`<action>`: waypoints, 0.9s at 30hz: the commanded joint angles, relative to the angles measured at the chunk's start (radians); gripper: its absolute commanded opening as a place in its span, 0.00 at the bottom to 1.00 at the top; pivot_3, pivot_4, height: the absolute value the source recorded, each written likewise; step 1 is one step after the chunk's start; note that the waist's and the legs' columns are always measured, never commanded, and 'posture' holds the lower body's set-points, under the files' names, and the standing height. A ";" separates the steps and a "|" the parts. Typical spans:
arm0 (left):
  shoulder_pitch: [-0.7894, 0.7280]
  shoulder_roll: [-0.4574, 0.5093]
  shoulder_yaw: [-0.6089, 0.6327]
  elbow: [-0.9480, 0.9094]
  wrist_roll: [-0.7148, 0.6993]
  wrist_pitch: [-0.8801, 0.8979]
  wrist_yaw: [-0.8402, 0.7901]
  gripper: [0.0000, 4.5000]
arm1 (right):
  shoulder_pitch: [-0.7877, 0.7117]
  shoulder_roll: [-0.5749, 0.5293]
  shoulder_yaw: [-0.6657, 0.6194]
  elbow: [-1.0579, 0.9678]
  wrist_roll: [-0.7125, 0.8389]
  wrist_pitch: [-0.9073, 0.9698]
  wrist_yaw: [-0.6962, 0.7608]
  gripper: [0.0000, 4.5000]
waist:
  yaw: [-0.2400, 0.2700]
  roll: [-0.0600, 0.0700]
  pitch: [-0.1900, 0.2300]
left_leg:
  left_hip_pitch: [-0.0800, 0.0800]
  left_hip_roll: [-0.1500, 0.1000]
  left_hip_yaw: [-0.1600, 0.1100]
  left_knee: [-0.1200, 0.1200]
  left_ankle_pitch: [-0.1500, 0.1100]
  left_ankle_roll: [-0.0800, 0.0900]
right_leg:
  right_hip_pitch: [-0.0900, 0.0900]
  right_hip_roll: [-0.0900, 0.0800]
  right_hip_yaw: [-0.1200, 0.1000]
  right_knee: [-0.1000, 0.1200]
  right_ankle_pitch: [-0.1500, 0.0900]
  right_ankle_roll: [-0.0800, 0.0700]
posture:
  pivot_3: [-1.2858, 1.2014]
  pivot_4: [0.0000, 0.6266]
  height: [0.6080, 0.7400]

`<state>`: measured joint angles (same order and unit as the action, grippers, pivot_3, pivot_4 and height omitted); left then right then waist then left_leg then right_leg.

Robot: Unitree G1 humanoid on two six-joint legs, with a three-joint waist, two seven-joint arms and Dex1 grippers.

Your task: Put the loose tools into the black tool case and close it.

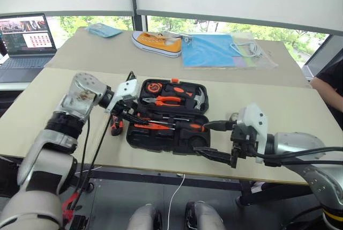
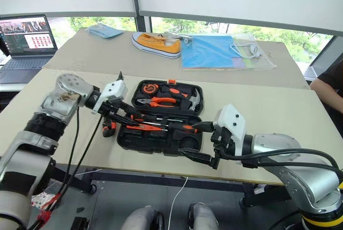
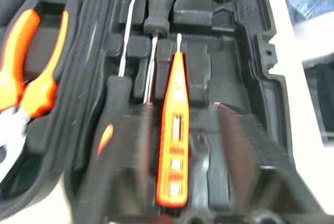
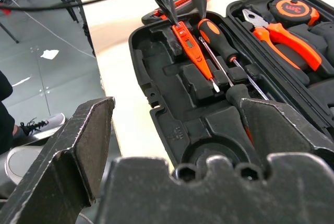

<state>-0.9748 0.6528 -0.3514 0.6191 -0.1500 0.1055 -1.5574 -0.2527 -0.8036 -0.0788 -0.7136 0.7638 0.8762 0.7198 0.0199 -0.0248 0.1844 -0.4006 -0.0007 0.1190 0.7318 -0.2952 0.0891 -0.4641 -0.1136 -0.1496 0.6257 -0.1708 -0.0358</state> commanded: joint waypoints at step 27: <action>0.158 -0.057 0.171 0.044 0.022 -0.130 0.145 0.00 | -0.024 0.022 -0.014 0.035 0.012 -0.024 -0.030 1.00 | -0.004 0.000 -0.001 | 0.005 0.001 0.000 0.000 0.000 0.000 | 0.004 -0.001 0.000 0.000 0.000 0.000 | 0.52 0.24 0.84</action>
<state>-0.8252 0.5770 -0.2117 0.6919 -0.1188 -0.0634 -1.4273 -0.2554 -0.7832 -0.0723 -0.6761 0.7686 0.8757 0.6873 0.0156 -0.0248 0.1839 -0.3961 -0.0002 0.1187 0.7316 -0.2954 0.0890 -0.4601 -0.1145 -0.1494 0.6259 -0.1706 -0.0361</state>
